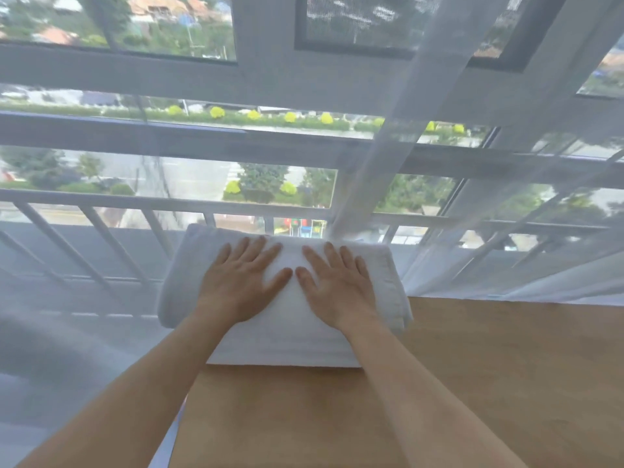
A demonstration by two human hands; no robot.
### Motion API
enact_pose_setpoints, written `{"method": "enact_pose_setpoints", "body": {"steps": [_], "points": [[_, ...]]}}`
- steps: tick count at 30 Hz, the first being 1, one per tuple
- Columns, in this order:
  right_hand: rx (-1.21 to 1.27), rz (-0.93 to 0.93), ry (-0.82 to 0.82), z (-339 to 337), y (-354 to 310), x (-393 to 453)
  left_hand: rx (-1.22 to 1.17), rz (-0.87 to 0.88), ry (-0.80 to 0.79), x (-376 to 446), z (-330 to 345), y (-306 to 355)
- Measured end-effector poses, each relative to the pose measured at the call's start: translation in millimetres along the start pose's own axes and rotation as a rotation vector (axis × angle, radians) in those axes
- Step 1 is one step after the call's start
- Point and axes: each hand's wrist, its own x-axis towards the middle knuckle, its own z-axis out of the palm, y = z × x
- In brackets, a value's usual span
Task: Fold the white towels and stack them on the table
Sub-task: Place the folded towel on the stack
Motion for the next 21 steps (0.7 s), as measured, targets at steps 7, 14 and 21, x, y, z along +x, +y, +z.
{"method": "enact_pose_setpoints", "body": {"steps": [7,14,21], "points": [[0.023,0.169,0.005,-6.0,52.0,-6.5,0.083,-0.158,-0.036,-4.4,-11.2,-38.8],[0.080,0.162,0.063,-16.6,63.8,-41.7,0.003,0.015,-0.050,-24.3,-4.2,41.6],[0.204,0.168,0.044,-21.1,153.4,-137.7,-0.068,0.279,-0.108,-73.5,29.0,192.1]]}}
